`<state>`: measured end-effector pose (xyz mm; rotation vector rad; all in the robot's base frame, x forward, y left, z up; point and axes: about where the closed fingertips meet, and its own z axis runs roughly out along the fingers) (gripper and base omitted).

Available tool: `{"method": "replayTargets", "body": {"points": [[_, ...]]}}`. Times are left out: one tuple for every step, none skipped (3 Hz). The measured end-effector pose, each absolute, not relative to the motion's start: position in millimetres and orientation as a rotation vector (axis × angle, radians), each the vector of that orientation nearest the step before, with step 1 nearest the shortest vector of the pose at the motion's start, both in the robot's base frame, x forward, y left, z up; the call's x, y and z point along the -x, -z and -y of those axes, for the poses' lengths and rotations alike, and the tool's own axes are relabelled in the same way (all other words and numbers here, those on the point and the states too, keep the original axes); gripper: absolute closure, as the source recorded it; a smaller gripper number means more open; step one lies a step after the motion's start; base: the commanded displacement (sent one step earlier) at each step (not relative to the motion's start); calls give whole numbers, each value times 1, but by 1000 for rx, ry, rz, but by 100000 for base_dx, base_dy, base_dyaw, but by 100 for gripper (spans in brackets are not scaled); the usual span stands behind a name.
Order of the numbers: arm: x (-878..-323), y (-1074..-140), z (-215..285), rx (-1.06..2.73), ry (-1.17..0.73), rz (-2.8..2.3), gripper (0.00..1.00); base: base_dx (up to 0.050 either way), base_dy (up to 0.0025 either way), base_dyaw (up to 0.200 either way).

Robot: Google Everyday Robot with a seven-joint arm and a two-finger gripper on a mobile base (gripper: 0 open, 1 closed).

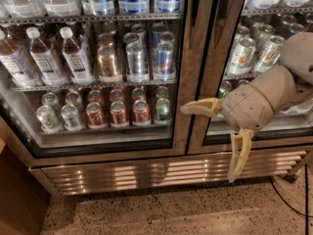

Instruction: Open right fridge door

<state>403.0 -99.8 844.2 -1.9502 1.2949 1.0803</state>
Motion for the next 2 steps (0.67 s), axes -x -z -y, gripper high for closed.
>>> {"method": "replayTargets", "body": {"points": [[-393, -842, 94, 1839, -1017, -1280, 0, 0, 0, 0], [-380, -832, 91, 1763, -969, -1287, 0, 0, 0, 0]]}}
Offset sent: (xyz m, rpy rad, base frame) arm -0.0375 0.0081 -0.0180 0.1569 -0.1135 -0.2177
